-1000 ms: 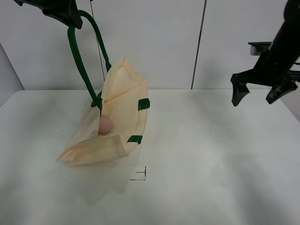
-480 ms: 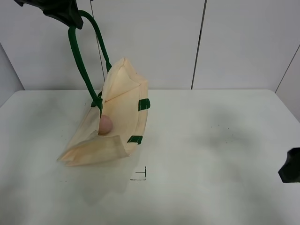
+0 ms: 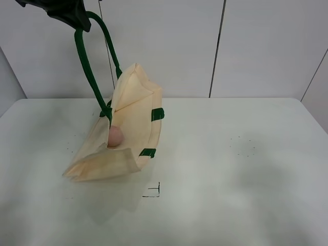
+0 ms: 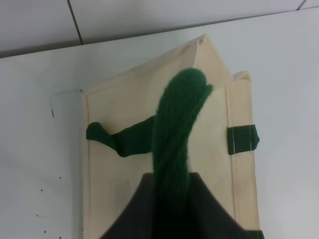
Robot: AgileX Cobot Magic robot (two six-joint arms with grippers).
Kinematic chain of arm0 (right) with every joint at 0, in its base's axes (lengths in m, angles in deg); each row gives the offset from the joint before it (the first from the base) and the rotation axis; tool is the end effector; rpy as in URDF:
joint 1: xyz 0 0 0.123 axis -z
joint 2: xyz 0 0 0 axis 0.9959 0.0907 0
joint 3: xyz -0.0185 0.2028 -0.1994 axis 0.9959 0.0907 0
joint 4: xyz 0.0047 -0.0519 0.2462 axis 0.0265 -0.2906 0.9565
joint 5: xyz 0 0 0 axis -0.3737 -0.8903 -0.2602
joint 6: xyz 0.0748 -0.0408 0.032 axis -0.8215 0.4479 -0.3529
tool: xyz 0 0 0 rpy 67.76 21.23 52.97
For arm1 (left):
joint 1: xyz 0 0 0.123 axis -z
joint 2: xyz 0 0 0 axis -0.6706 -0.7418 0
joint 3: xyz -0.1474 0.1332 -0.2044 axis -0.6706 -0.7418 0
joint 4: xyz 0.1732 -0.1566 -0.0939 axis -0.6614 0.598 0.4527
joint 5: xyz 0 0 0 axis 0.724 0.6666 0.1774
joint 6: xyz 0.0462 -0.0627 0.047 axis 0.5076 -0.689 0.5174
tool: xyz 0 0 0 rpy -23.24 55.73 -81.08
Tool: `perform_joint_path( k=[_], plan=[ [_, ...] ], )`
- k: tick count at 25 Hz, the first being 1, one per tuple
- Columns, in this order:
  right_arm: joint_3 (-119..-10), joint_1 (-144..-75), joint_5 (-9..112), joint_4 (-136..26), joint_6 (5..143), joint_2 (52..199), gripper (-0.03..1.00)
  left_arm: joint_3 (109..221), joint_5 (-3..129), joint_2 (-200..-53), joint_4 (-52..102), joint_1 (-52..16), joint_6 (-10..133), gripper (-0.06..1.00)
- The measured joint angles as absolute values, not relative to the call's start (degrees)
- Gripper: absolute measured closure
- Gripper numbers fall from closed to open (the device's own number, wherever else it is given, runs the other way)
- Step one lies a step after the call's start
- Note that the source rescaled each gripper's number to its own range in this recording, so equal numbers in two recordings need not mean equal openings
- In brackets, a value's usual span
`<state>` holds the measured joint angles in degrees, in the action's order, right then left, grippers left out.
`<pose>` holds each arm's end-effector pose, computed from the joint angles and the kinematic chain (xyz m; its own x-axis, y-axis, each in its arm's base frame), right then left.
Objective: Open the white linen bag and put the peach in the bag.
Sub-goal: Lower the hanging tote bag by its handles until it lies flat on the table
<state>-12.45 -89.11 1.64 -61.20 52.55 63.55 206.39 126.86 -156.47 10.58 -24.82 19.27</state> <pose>0.0273 0.0045 0.2756 -0.6007 -0.0541 -0.7977 -0.1026 0.9947 0.0098 0.3701 -0.1139 0.4438 -0.7036 0.0841 -0.7056 0.1984 0.9767 -0.0815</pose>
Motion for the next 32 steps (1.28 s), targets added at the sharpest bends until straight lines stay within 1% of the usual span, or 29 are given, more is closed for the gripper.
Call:
perform_joint_path(
  k=[6,13,18,22,26,32],
  plan=[
    [-12.5,-89.1,1.6,-61.2,52.6,59.9,-0.03,206.4,126.9,-156.5,10.6,-24.8,19.3,0.94],
    [-12.5,-85.9,1.6,-61.2,52.6,59.4,-0.03,206.4,126.9,-156.5,10.6,-24.8,19.3,0.94],
    [-12.4,-85.8,1.7,-61.2,52.6,52.9,-0.03,205.4,126.9,-156.5,10.6,-24.8,19.3,0.94],
    [-12.5,-85.9,1.5,-61.2,52.6,52.0,-0.03,200.4,126.6,-156.5,10.6,-24.8,19.3,0.94],
    [-12.5,-85.9,1.5,-61.2,52.6,52.0,-0.03,194.3,122.2,-157.7,10.7,-24.8,19.3,0.94],
    [-12.5,-85.9,1.6,-61.2,52.6,52.0,-0.03,189.5,117.8,-164.7,11.1,-24.8,19.3,0.94]
  ],
)
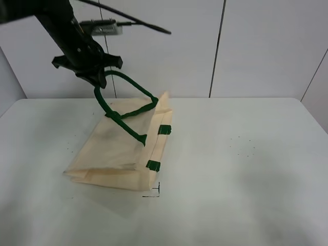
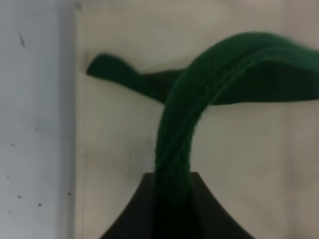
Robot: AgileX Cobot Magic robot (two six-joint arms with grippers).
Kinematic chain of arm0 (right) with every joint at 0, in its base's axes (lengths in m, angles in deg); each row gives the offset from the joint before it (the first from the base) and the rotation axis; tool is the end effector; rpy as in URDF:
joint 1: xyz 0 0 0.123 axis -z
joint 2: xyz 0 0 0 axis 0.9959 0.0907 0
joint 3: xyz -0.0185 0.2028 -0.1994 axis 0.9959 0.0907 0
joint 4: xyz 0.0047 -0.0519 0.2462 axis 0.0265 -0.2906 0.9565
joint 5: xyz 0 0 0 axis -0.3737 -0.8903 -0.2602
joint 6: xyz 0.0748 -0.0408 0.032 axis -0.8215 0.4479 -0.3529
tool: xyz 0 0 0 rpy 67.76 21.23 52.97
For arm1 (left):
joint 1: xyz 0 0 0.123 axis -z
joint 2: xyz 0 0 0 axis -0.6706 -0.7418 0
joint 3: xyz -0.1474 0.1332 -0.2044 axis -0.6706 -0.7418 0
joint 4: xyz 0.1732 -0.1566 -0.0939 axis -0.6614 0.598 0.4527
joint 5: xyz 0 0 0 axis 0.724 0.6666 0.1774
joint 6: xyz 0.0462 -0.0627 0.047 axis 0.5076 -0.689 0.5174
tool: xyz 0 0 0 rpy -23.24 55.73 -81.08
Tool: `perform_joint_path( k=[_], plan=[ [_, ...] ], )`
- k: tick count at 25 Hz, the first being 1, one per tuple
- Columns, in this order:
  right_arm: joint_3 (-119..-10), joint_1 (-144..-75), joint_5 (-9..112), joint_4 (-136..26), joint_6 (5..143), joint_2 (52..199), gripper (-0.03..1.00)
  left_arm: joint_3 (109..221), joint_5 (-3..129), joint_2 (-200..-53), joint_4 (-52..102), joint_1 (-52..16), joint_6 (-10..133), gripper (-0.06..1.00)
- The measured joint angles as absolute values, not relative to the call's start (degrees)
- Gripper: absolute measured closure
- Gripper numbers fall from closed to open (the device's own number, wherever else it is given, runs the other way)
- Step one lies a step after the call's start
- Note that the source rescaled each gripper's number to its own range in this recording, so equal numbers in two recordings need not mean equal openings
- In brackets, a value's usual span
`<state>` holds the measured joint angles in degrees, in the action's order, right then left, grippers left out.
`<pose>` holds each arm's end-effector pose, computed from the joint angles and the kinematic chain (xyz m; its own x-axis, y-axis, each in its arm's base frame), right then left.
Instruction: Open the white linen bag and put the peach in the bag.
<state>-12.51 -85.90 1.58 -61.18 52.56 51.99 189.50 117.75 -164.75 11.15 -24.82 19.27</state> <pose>-0.0038 0.0024 0.2782 -0.4307 -0.0171 -0.9023 -0.0485 0.9988 0.0042 0.4141 -0.1285 0.3055 -0.8652 0.1313 -0.4840 0.1826 0.9814 -0.0601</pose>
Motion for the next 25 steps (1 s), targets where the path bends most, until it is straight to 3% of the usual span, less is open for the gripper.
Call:
perform_joint_path(
  k=[5,7,9,10,11,12,15,20,25],
  plan=[
    [-12.5,-85.9,1.6,-61.2,52.6,52.0,-0.03,189.2,116.5,-171.8,13.1,-24.8,20.6,0.94],
    [-12.5,-85.9,1.6,-61.2,52.6,52.0,-0.03,189.1,116.4,-173.8,13.4,-24.8,21.8,0.87],
    [-12.5,-85.9,1.6,-61.2,52.6,52.0,-0.03,189.1,116.4,-174.7,13.4,-24.8,22.1,0.62],
    [-12.5,-85.9,1.6,-61.2,52.6,52.0,-0.03,189.1,116.3,-174.7,13.4,-24.8,22.1,0.45],
    [-12.5,-85.9,1.6,-61.2,52.6,52.0,-0.03,189.1,116.3,-174.7,13.4,-24.8,22.1,0.45],
    [-12.5,-85.9,1.6,-61.2,52.6,52.0,-0.03,189.1,116.1,-174.7,13.4,-24.8,22.1,0.29],
    [-12.5,-85.9,1.6,-61.2,52.6,52.0,-0.03,189.1,115.5,-174.6,12.8,-24.8,22.1,-0.01],
    [-12.5,-85.9,1.6,-61.1,52.6,52.0,-0.03,189.1,117.0,-174.6,6.7,-25.6,18.5,-0.05],
    [-12.5,-85.9,1.6,-61.2,52.6,52.0,-0.03,189.1,118.6,-174.6,5.2,-32.8,18.0,-0.06]
  ],
)
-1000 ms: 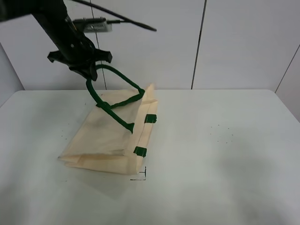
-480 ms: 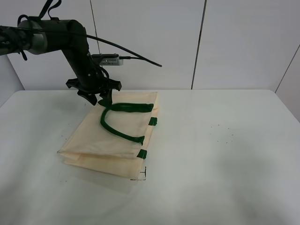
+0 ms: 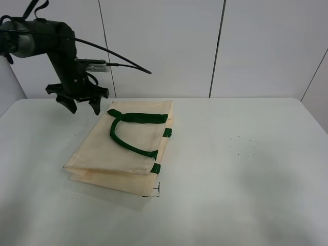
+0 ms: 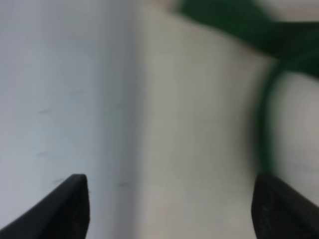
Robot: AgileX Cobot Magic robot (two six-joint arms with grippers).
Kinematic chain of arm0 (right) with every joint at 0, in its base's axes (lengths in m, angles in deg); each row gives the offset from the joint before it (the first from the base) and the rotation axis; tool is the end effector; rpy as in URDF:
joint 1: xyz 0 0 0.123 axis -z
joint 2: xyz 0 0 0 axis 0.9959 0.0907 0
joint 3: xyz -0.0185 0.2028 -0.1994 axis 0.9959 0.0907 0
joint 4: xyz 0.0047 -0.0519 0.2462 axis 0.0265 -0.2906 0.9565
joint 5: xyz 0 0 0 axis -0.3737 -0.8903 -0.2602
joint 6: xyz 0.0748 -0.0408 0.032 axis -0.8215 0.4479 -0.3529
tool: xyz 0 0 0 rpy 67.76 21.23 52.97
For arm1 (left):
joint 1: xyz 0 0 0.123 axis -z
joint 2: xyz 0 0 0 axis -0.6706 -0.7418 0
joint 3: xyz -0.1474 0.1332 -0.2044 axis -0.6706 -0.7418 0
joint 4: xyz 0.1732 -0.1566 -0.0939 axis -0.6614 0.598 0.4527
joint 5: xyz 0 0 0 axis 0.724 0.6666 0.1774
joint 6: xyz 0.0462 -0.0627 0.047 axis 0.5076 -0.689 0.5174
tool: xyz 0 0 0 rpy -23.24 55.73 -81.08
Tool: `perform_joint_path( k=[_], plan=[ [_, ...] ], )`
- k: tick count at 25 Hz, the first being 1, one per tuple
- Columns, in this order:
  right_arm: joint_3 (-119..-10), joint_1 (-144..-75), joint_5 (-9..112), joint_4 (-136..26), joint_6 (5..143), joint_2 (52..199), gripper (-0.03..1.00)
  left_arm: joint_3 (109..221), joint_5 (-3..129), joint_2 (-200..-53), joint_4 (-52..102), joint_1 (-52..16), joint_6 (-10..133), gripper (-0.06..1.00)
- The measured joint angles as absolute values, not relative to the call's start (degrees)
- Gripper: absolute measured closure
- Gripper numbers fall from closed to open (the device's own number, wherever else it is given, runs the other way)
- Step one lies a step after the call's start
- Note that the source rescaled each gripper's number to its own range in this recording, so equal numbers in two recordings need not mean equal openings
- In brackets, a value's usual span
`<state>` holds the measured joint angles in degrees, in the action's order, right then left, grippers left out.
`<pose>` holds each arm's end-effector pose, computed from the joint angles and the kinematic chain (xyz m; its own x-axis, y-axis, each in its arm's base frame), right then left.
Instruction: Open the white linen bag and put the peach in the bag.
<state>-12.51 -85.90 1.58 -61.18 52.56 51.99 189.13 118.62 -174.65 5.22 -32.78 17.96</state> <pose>-0.0038 0.0024 0.2782 -0.4307 -0.0171 -0.9023 -0.0485 0.9988 0.0042 0.4518 -0.0657 0.2264 -0.9461 0.0523 -0.3198 0.0359 0.9977 0.0568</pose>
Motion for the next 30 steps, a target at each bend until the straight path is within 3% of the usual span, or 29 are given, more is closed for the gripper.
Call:
perform_joint_path(
  k=[7,17,30],
  plan=[
    [-12.5,-85.9,1.6,-61.2,52.6,52.0,-0.03,189.1,121.8,-174.6,4.4,-41.9,18.9,-0.06],
    [-12.5,-85.9,1.6,-61.2,52.6,52.0,-0.03,182.5,124.2,-164.2,7.3,-42.2,21.3,-0.06],
    [-12.5,-85.9,1.6,-61.2,52.6,52.0,-0.03,142.5,124.3,-126.3,7.3,-42.2,22.0,-0.06]
  ],
)
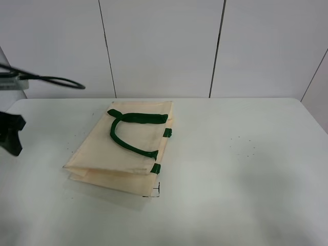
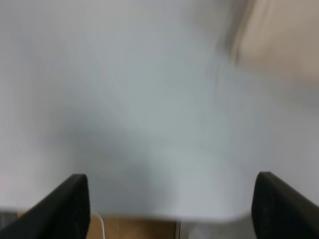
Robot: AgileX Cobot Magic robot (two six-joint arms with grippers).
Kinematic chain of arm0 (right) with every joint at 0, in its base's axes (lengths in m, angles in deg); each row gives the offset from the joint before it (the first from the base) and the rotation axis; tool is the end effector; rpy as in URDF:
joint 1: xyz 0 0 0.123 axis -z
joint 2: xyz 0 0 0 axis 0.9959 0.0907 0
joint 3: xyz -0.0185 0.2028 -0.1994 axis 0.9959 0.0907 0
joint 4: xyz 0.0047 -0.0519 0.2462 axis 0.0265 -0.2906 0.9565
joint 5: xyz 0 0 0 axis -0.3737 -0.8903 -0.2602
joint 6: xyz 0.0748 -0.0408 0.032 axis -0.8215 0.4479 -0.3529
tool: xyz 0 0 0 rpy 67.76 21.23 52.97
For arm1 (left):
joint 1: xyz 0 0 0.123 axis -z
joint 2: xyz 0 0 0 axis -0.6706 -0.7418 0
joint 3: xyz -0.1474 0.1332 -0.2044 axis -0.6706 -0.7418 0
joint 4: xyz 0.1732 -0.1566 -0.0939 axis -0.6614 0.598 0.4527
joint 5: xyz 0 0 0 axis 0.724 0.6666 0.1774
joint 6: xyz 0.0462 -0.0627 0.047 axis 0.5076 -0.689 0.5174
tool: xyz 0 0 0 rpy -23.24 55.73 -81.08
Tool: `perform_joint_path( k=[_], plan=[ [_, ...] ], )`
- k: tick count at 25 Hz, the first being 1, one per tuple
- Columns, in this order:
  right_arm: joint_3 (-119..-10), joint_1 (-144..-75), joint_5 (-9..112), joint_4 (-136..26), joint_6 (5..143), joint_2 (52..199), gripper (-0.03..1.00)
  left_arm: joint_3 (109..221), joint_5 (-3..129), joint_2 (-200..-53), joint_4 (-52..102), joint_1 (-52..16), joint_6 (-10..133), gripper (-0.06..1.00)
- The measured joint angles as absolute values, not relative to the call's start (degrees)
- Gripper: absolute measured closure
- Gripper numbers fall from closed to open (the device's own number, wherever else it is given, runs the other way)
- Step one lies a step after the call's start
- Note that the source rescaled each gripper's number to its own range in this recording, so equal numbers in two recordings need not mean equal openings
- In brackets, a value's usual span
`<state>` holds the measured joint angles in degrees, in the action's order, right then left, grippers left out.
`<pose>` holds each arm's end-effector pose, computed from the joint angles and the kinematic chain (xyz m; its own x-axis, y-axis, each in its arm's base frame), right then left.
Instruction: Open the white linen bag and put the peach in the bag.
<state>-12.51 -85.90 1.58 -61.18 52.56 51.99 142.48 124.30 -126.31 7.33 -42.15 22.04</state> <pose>-0.0038 0.0024 0.2782 -0.4307 -0.0171 -0.9023 -0.0485 0.9988 0.0042 0.2254 0.0060 0.2909 -0.9673 -0.0569 -0.2471 -0.0713 0.9962 0.0498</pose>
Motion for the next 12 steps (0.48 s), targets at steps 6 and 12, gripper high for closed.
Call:
perform_joint_path(
  k=[6,12],
  plan=[
    [-12.5,-85.9,1.6,-61.2,52.6,52.0,-0.03,126.1,122.7,-105.6,7.4,-42.2,23.6,-0.06],
    [-12.5,-85.9,1.6,-61.1,52.6,52.0,-0.03,116.9,119.4,-84.5,7.8,-42.2,24.0,-0.06]
  ],
)
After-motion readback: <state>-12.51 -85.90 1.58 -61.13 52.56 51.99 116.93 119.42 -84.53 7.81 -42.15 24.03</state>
